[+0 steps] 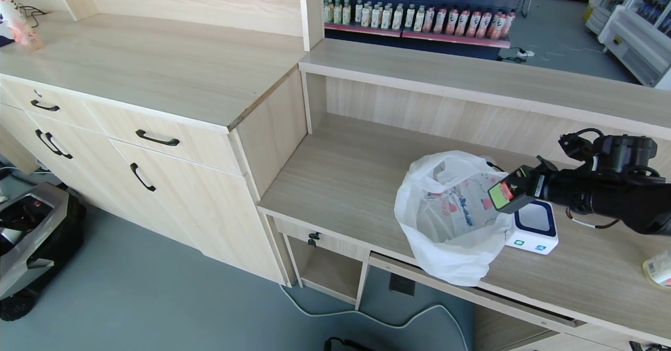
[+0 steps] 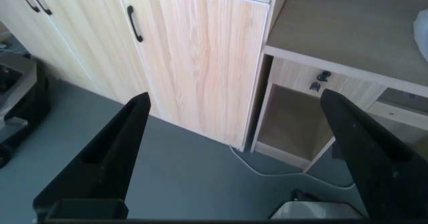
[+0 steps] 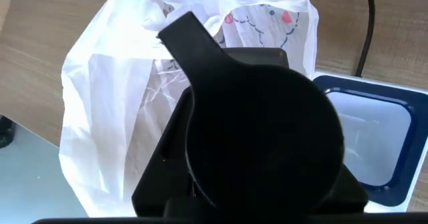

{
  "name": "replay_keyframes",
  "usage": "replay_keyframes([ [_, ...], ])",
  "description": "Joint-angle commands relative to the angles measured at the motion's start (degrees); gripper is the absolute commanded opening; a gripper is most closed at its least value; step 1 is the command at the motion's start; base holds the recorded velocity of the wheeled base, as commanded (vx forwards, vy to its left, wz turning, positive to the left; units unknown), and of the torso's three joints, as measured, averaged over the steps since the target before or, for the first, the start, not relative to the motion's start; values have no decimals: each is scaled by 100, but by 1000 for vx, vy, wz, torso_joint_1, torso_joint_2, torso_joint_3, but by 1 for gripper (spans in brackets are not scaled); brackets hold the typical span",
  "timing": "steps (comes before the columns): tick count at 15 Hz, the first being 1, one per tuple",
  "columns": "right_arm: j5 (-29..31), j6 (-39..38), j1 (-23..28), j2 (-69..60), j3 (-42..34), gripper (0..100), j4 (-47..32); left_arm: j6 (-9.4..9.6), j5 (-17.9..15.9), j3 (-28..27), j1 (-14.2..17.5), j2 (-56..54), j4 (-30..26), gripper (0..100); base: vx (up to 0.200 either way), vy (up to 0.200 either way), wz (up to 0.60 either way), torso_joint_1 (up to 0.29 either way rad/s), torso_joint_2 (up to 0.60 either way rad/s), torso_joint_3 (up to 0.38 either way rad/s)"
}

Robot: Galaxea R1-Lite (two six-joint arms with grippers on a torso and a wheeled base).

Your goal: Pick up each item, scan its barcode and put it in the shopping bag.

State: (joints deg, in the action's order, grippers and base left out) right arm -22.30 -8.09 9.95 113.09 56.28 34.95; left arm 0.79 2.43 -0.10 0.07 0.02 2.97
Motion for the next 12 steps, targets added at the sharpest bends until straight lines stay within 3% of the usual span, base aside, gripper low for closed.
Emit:
replay_keyframes([
  [1,-3,10,-2,213,111,0,117,0,4,1,1,-2,1,100,0,0,0,0,0,0],
  [12,-12,326,34,609,208,0,460,0,4,1,1,-2,1,100,0,0,0,0,0,0],
])
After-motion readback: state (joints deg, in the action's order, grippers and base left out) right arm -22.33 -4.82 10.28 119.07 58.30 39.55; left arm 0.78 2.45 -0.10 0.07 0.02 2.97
